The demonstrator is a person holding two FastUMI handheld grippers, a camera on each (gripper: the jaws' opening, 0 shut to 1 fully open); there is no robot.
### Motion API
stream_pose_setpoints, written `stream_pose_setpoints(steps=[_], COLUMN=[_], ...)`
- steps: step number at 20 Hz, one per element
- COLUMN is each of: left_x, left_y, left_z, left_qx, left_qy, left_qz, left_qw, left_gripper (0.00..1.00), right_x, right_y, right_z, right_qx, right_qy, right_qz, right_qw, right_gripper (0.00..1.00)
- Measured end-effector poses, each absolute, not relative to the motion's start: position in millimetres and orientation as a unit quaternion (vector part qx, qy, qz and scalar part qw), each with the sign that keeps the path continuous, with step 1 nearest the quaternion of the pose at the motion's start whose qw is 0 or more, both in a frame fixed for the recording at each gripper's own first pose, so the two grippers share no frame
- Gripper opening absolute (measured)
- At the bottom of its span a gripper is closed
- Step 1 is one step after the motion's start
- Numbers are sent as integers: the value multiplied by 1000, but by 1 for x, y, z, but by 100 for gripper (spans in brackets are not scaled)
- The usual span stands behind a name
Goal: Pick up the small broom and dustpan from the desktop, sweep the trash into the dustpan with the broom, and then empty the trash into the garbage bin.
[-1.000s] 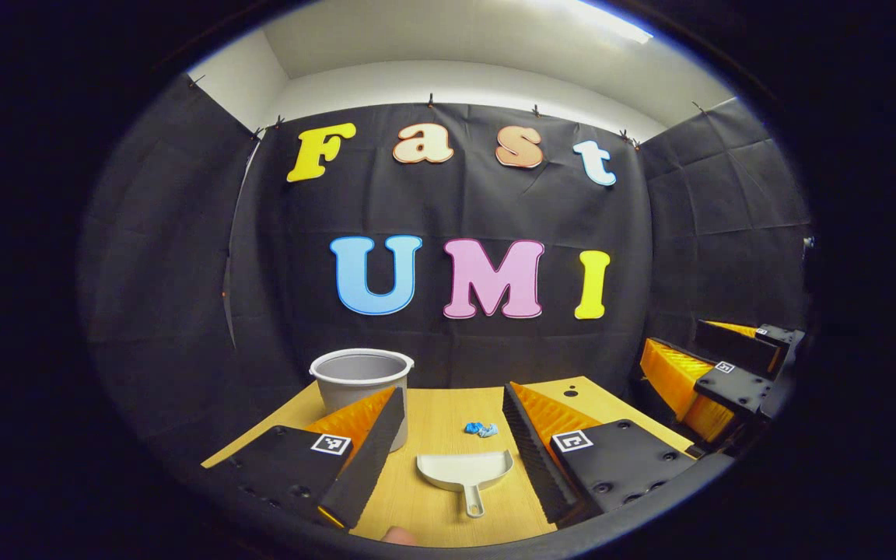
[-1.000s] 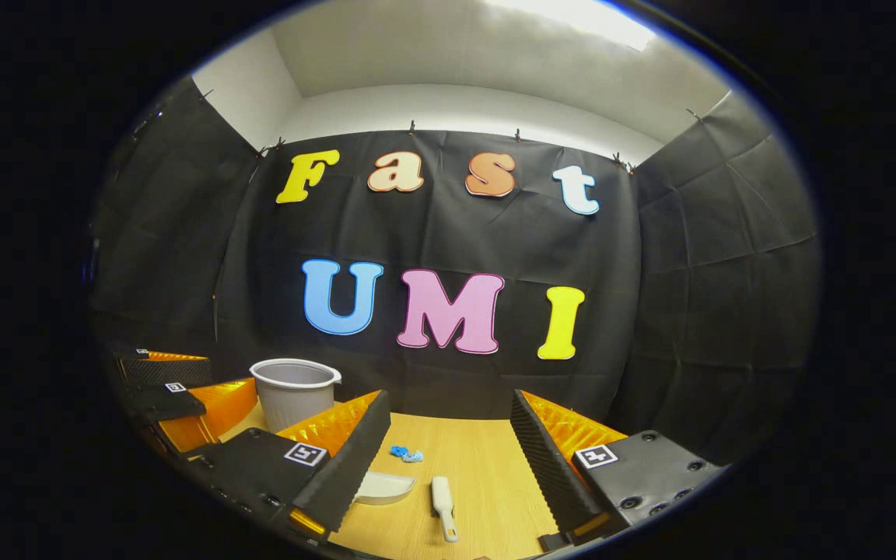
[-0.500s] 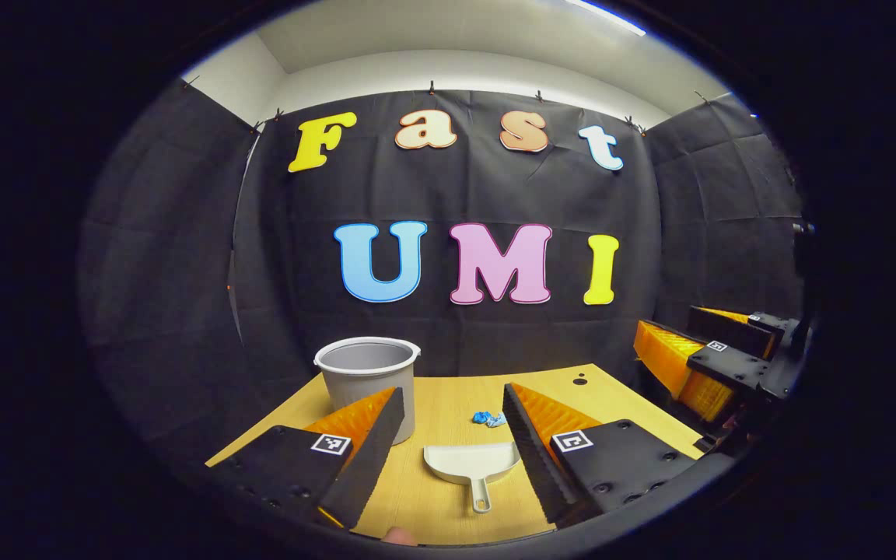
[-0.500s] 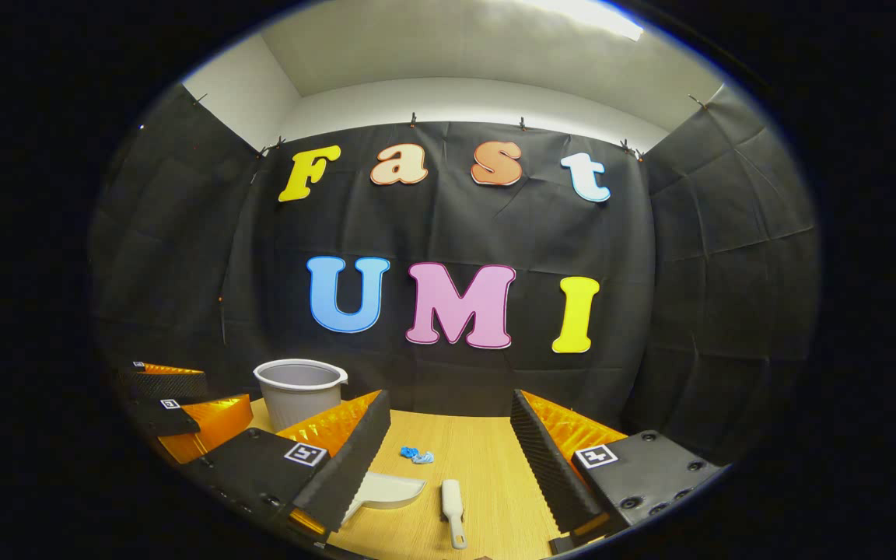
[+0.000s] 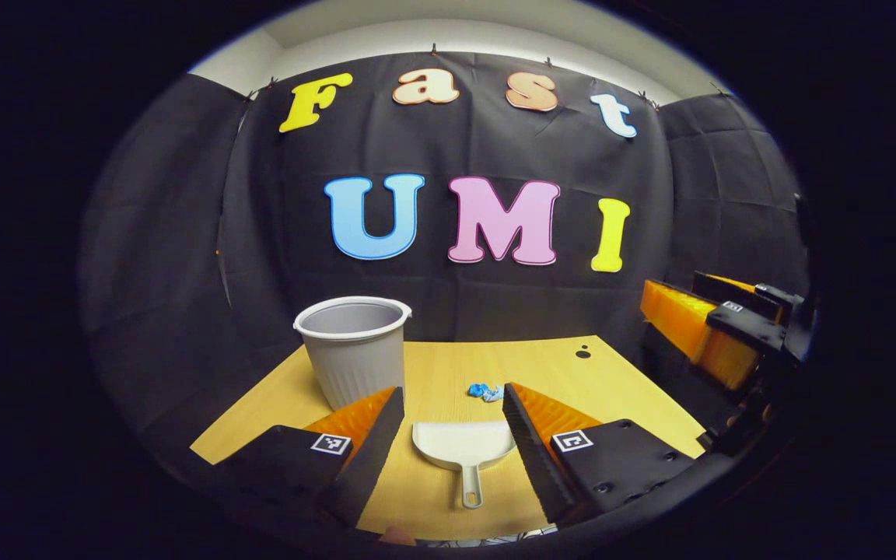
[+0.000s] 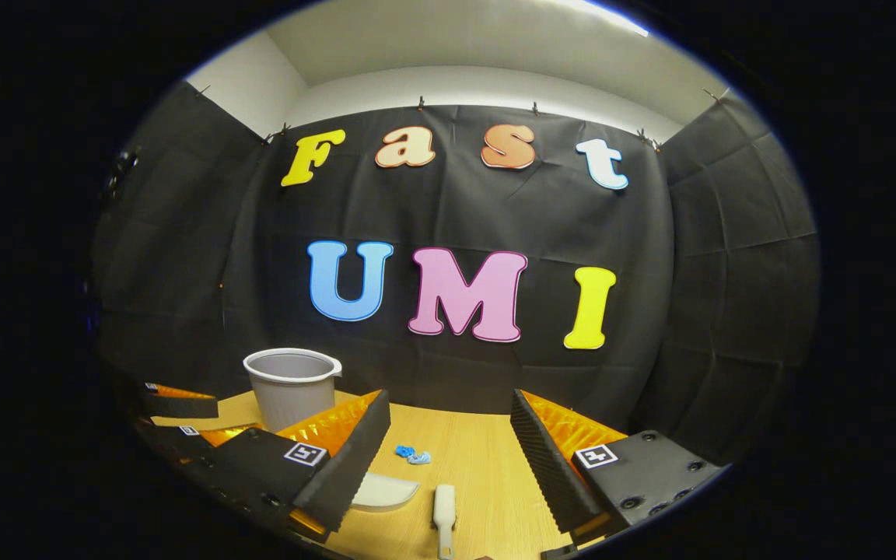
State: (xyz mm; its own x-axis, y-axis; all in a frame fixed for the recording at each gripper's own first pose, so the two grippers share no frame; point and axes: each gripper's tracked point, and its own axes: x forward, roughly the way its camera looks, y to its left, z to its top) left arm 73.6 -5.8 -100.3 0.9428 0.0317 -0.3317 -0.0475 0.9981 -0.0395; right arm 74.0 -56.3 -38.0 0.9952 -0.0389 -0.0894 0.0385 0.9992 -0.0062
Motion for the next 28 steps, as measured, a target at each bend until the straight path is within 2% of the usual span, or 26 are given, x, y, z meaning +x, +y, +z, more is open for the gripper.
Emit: stream_pose_setpoints(steps=[3, 6, 9, 14, 21, 26, 28], left_x=[89, 96, 89, 90, 104, 119, 124], left_y=[-4, -12, -26, -38, -51, -43, -41], left_z=[-136, -186, -249, -311, -356, -378, -383], left_qx=[-17, -19, -28, -36, -61, -72, -57], left_qy=[207, 277, 385, 487, 606, 674, 692], left_qz=[32, 27, 16, -5, -12, 18, 14], left_qw=[978, 960, 922, 873, 793, 735, 719], left_gripper=[77, 77, 79, 79, 79, 80, 75], right_x=[90, 104, 113, 123, 129, 121, 119], right_y=[-66, -77, -88, -103, -125, -144, -146], right_z=[-47, -63, -82, -120, -165, -212, -225], right_qx=[-1, -3, 7, 42, 84, 141, 153], right_qy=[53, 67, 89, 141, 195, 273, 294], right_qz=[-20, -20, -18, -17, -23, -39, -40], right_qw=[998, 998, 996, 989, 977, 951, 943], right_gripper=[99, 97, 100, 100, 100, 99, 97])
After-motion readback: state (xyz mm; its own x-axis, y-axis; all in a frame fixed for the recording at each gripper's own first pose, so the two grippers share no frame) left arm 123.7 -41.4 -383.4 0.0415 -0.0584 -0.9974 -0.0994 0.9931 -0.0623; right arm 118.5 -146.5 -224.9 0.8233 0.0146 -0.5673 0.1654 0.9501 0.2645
